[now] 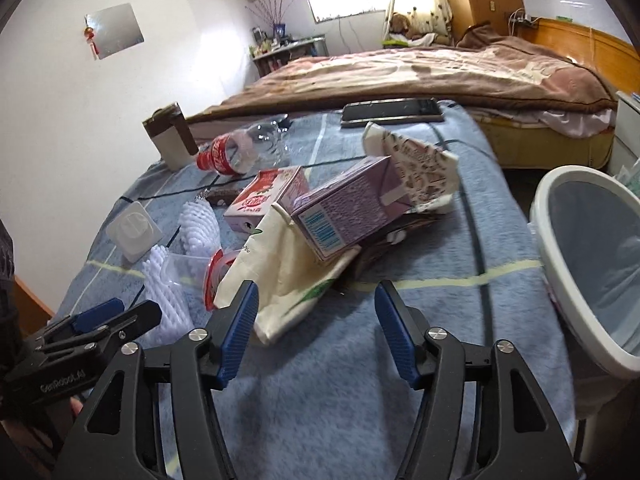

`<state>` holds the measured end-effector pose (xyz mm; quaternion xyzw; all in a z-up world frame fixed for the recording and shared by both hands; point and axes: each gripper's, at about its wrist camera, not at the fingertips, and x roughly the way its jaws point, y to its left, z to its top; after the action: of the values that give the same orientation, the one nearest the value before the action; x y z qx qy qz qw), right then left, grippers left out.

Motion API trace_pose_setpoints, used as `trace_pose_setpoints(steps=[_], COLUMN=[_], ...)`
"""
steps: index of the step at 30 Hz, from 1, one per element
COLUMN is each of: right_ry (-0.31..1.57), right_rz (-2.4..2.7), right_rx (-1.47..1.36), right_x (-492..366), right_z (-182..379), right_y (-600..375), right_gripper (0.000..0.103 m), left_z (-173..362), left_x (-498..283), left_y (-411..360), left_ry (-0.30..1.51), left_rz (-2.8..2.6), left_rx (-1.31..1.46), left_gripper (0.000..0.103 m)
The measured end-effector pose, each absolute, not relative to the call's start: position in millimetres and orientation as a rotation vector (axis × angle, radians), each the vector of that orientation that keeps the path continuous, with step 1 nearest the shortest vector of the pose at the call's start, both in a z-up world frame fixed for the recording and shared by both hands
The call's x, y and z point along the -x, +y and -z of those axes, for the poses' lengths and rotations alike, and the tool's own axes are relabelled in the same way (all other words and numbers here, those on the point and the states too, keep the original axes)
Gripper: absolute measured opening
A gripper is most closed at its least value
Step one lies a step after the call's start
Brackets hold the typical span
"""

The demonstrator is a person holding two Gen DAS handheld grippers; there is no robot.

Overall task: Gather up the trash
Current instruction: 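Grasp the cream paper bag with the right gripper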

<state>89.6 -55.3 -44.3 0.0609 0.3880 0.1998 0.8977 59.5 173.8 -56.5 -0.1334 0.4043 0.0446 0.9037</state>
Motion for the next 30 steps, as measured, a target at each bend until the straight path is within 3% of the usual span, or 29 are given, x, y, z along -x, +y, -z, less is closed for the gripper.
trace_pose_setpoints(steps=[5,9,17,22,30], right_ry=[0.854,0.874,0.843,0.837,0.808], right_rz=[-0.424,-0.442,-0.475,-0.477,-0.45], right_rx=[-0.157,-0.178,-0.162,-0.154,-0.166], right_x=[-100.0,-102.0,-96.7,-92.4,-85.2], right_z=[52.9,56.1,48.9,45.7,35.5], right_y=[-46.4,-46.4,-44.1,-52.0,-71.4], right_gripper=[0.044,0.019,0.01,0.009,0.009], left_z=[59.8,66.2,66.9,66.3,56.3], left_x=[-70.0,-76.9,-80.6,-76.6,-55.5], left_y=[172.5,172.2,174.0,179.0,179.5], left_ry=[0.851,0.867,0.879,0.868,0.865], left_rz=[-0.06,-0.04,-0.051,-0.054,-0.053], left_rx=[0.31,0.358,0.368,0.386,0.289], left_gripper=[0.078,0.074,0.051,0.039,0.031])
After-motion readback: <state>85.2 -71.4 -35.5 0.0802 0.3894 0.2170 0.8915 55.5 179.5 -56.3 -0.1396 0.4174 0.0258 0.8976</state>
